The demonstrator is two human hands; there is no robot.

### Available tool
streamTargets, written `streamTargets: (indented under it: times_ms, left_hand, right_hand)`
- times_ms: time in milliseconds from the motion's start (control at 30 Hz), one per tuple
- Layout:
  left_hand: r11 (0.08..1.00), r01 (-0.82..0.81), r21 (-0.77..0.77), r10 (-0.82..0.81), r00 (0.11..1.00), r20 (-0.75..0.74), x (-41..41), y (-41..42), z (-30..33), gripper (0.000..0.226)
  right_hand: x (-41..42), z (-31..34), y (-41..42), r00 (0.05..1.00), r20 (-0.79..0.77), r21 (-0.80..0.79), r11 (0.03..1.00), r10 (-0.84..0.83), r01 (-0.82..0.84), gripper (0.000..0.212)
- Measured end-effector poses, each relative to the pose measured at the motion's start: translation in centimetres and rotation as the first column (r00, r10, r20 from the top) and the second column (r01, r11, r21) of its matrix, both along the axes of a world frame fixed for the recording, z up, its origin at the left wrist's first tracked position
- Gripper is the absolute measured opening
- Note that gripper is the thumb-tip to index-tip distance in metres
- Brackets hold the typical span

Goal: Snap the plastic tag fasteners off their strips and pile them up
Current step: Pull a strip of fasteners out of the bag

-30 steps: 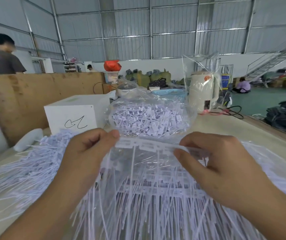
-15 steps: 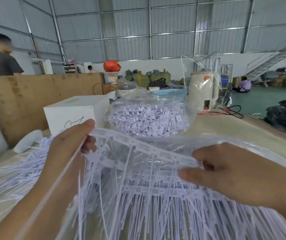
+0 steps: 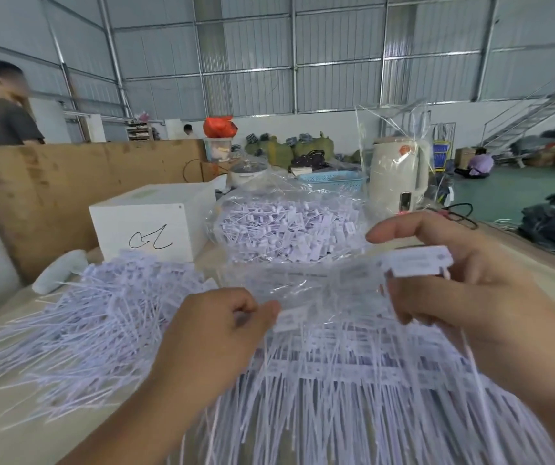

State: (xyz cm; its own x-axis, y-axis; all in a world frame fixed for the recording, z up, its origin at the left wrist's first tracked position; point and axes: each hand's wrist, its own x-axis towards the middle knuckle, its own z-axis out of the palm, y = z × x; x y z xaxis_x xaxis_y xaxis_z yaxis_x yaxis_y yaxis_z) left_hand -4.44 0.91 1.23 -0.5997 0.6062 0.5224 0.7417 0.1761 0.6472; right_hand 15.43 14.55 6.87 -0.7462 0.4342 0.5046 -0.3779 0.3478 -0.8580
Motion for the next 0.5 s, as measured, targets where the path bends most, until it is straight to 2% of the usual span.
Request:
streamTargets:
  times_ms: [67, 133, 200, 233, 267, 300, 333, 367, 400, 500]
  left_hand:
    - [0.997, -0.041, -0.059, 0.038, 0.998, -0.053, 0.5, 0.4, -0.4, 0.04]
    - [0.994, -0.063, -0.089, 0.054, 0.994, -0.095, 0.6, 0.8, -0.9, 0.043]
    - [0.991, -0.065, -0.114, 0.048, 0.989, -0.14, 0.7, 0.9, -1.1, 0.04]
    - [0.99, -0.047, -0.133, 0.026, 0.988, -0.152, 0.7, 0.9, -1.2, 0.039]
    - [0.988, -0.018, -0.151, -0.005, 0.988, -0.155, 0.8, 0.9, -1.3, 0.039]
    - [0.987, 0.012, -0.161, -0.036, 0.989, -0.144, 1.0, 0.9, -1.2, 0.037]
    - [0.988, 0.044, -0.145, -0.062, 0.991, -0.122, 1.1, 0.9, -1.3, 0.03]
    - [0.991, 0.077, -0.114, -0.087, 0.993, -0.086, 1.4, 0.8, -1.0, 0.019]
    - [0.99, 0.125, -0.065, -0.128, 0.991, -0.038, 1.7, 0.7, -0.6, 0.007]
    - [0.954, 0.292, 0.071, -0.296, 0.953, 0.066, 3.0, 0.2, 0.6, 0.025]
  right_hand:
    - [-0.4, -0.5, -0.2, 0.979, -0.049, -0.094, 0.975, 0.197, -0.2, 0.035]
    - [-1.2, -0.8, -0.5, 0.925, -0.083, -0.168, 0.909, 0.371, -0.38, 0.048]
    - [-2.0, -1.0, -1.1, 0.913, -0.046, -0.236, 0.884, 0.405, -0.404, 0.048]
    - [-2.3, -1.5, -1.3, 0.938, 0.019, -0.211, 0.918, 0.347, -0.336, 0.036]
    - [-2.4, -1.8, -1.5, 0.97, 0.104, -0.084, 0.974, 0.219, -0.211, 0.028]
    - [-2.4, -2.3, -1.7, 0.99, 0.139, 0.168, 0.984, 0.028, -0.051, 0.029]
    - [-2.3, -2.7, -1.9, 0.985, 0.106, 0.418, 0.905, -0.137, 0.081, 0.029]
    - [-2.3, -3.0, -1.9, 0.968, 0.043, 0.573, 0.8, -0.245, 0.177, 0.03]
    - [-2.3, -3.1, -1.8, 0.951, -0.016, 0.624, 0.74, -0.308, 0.25, 0.03]
    - [-2.5, -2.9, -1.4, 0.874, -0.187, 0.643, 0.617, -0.448, 0.454, 0.025]
